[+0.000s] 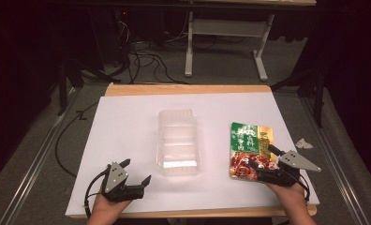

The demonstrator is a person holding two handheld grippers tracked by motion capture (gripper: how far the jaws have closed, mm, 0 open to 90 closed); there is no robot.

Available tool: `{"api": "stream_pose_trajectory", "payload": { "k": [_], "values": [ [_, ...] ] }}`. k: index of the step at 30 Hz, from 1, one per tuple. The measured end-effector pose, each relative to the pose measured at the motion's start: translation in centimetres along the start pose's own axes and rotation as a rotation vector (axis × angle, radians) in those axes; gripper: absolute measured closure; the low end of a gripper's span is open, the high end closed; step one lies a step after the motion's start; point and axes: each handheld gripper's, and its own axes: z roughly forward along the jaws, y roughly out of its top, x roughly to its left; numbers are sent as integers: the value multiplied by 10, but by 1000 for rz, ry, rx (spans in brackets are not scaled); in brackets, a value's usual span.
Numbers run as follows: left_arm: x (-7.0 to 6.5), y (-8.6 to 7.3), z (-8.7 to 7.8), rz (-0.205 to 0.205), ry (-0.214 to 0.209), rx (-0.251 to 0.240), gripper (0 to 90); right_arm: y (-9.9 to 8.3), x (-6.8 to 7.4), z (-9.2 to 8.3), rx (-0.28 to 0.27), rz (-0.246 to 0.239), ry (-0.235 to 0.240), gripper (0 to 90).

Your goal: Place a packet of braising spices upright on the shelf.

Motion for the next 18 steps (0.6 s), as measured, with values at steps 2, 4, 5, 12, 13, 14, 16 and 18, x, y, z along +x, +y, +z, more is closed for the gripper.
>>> {"api": "stream_pose_trajectory", "payload": {
  "k": [2, 4, 5, 12, 13, 14, 16, 18],
  "values": [
    [1, 1, 1, -2, 0, 0, 95, -2, -6, -3, 4, 17, -6, 185],
    [1, 1, 3, -5, -1, 0, 96, -5, -14, -6, 16, 46, -26, 263],
    [1, 2, 5, -3, 0, 1, 96, -7, -18, -8, 24, 59, -34, 309],
    [1, 7, 10, -3, -1, -9, 98, -23, -46, -23, 103, 147, -129, 599],
    [1, 7, 11, -1, -1, -9, 98, -26, -49, -25, 124, 165, -136, 629],
    [1, 8, 12, -3, -2, -9, 98, -29, -53, -25, 144, 175, -142, 651],
    [1, 9, 14, -2, -2, -13, 99, -34, -58, -26, 178, 215, -148, 653],
    [1, 10, 15, -1, -5, -13, 99, -38, -62, -26, 208, 269, -125, 632]
  ]
}}
